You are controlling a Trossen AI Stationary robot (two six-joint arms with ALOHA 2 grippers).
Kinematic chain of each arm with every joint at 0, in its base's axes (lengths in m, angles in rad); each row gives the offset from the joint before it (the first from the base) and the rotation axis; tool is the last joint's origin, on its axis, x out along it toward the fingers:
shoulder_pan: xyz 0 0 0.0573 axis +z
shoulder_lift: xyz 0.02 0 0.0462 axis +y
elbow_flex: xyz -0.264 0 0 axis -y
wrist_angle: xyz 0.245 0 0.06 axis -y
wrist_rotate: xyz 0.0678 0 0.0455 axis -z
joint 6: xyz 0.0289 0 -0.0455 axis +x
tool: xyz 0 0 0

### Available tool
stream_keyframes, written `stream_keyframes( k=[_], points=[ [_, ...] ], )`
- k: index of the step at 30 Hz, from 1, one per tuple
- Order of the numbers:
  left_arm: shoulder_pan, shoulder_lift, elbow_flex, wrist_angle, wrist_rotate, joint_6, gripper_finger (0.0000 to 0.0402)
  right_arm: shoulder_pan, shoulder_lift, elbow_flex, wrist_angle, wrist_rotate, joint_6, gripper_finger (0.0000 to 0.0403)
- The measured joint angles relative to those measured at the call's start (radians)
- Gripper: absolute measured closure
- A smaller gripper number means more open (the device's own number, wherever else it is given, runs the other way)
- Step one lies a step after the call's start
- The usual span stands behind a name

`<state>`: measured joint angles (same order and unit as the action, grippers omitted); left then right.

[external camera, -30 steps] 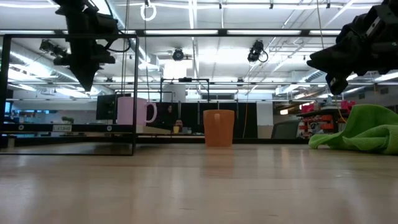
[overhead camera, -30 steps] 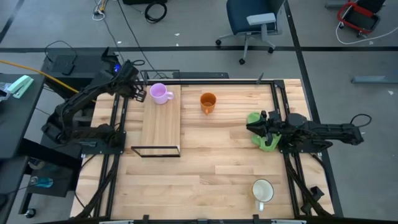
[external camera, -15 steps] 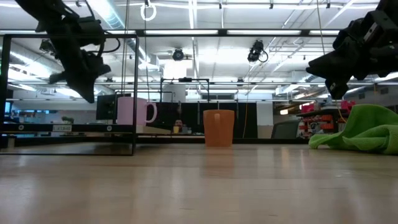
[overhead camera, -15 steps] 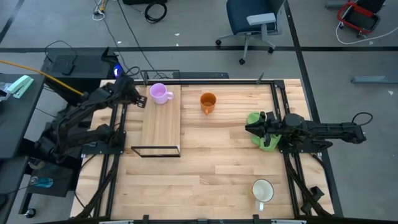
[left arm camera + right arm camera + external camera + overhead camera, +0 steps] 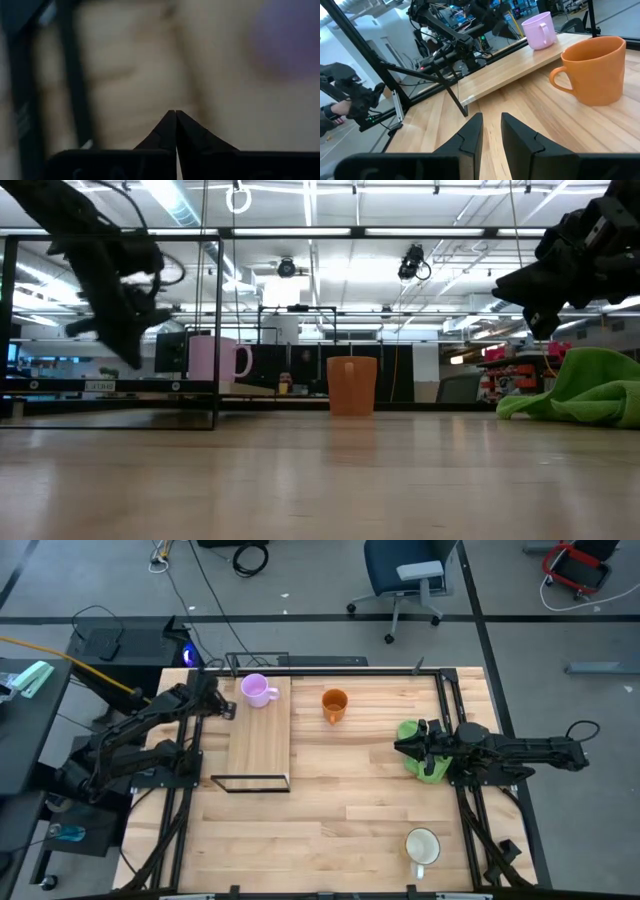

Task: Stack small to large cups/mugs on shelf
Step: Adjust the shelf

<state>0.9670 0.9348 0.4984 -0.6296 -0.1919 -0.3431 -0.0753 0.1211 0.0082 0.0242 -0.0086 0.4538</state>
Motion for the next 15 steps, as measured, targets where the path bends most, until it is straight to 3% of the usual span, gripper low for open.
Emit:
stream_keyframes(
  k=[2, 6, 9, 15],
  points=[
    [0.037, 0.001, -0.031, -0.016, 0.001, -0.033, 0.0395, 0.000, 0.000, 0.000, 0.000, 0.000, -0.001, 0.0326],
    [0.084, 0.001, -0.031, 0.046, 0.145, -0.013, 0.0384, 0.000, 0.000, 0.000, 0.000, 0.000, -0.003, 0.0326],
    [0.103, 0.002, -0.032, 0.019, 0.143, -0.019, 0.0390, 0.000, 0.000, 0.000, 0.000, 0.000, -0.003, 0.0326],
    [0.078, 0.061, -0.032, -0.011, 0.237, -0.071, 0.0388, 0.000, 0.001, 0.000, 0.000, 0.000, -0.004, 0.0326]
  ],
)
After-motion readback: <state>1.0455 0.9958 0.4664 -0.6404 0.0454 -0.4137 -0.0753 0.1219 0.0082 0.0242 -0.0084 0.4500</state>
